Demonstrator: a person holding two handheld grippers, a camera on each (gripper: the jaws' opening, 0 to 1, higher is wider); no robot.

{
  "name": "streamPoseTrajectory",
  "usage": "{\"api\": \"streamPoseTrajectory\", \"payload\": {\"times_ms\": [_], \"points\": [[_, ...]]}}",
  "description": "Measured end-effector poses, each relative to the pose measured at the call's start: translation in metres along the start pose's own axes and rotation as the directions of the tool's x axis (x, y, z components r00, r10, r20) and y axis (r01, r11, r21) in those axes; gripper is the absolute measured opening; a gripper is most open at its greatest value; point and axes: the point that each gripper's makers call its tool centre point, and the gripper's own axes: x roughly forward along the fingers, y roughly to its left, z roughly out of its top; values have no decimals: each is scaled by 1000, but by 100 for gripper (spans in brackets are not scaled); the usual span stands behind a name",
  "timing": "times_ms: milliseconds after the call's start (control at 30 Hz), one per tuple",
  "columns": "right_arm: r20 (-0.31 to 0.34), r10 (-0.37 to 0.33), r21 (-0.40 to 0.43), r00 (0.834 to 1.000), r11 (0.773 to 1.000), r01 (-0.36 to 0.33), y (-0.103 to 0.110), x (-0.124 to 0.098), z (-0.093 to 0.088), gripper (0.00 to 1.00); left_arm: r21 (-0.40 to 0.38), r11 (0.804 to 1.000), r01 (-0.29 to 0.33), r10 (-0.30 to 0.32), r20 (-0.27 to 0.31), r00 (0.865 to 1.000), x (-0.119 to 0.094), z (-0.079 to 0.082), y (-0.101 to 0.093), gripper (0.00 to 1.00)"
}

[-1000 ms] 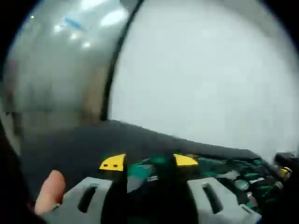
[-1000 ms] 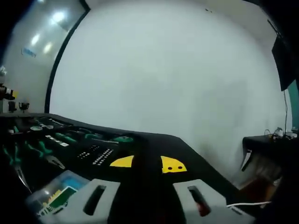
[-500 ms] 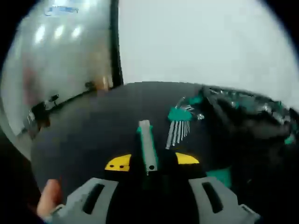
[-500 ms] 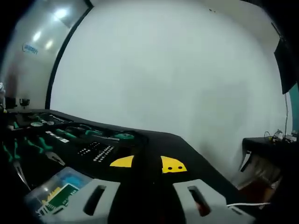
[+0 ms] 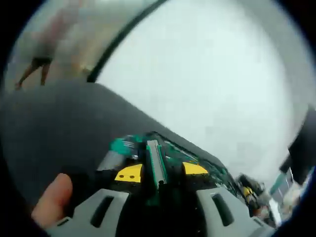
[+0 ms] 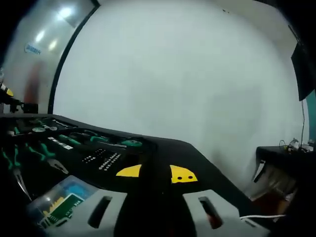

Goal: Pick up the tools and put them into their designated positions in the toolbox.

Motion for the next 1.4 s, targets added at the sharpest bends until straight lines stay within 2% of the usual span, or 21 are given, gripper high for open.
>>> {"api": "streamPoseTrajectory", "payload": {"times_ms": [100,167,267,300,333,367,400,467,533,567,633,667,733,833,967,1067,1100,1267,1300,1333,1400], "points": [[-4,1,-3,1000,1000,-1,0,0,-1,17,206,968,143,-119,-127,985,20,-40,-44,19],[-5,2,-3,1000,1000,-2,1,0,-1,17,374,866,332,-295,-152,943,28,-46,-61,0],[-9,7,-4,1000,1000,-7,2,0,-2,17,339,871,356,-297,-216,930,28,-49,-29,0],[-11,8,-6,1000,1000,-8,2,1,-3,17,374,838,398,-330,-233,915,28,-50,-22,0],[-12,7,-9,1000,1000,-7,2,0,-3,17,369,842,394,-315,-257,914,27,-51,-16,0],[-13,6,-10,1000,1000,-6,2,0,-3,17,338,899,279,-175,-305,936,28,-57,-4,3],[-13,3,-14,1000,1000,-3,1,0,-3,17,285,928,240,-137,-338,931,23,-59,-9,4],[-4,2,-20,1000,1000,-3,3,0,0,17,344,905,251,-148,-299,943,22,-48,-40,6],[17,-3,-27,1000,1000,4,5,-1,4,17,468,823,321,-260,-193,946,7,-27,-91,11],[7,-6,-55,1000,998,7,6,-2,3,17,552,745,375,-331,-182,926,-6,-23,-118,21],[-36,10,-87,999,996,-13,10,2,-6,18,572,703,424,-324,-273,906,-16,-37,-132,47],[-36,11,-86,999,996,-14,10,4,-7,18,541,722,432,-250,-378,891,-23,-58,-128,48],[-34,17,-68,999,998,-19,9,3,-7,18,564,701,435,-153,-477,865,-26,-86,-115,47],[-33,11,-57,999,998,-13,7,1,-6,18,500,770,395,-116,-500,858,-19,-110,-92,47],[-37,1,-65,999,998,-4,7,1,-7,18,483,778,403,-125,-509,851,-4,-124,-68,44],[-42,3,-63,999,998,-5,6,1,-8,18,274,831,483,-282,-542,792,-2,-129,-79,26],[-41,3,-60,999,998,-5,6,1,-8,18,317,780,539,-311,-551,774,-1,-126,-75,25],[-41,4,-58,999,998,-6,6,3,-8,18,240,745,622,-346,-659,668,-19,-114,-40,24],[-41,4,-58,999,998,-6,6,3,-8,18,261,708,656,-346,-682,645,-24,-113,-35,24],[-41,5,-59,999,998,-7,6,3,-8,18,300,632,715,-349,-713,608,-27,-111,-29,24],[-40,5,-63,999,998,-7,7,3,-8,18,356,522,775,-352,-738,576,-27,-106,-24,25]]}}
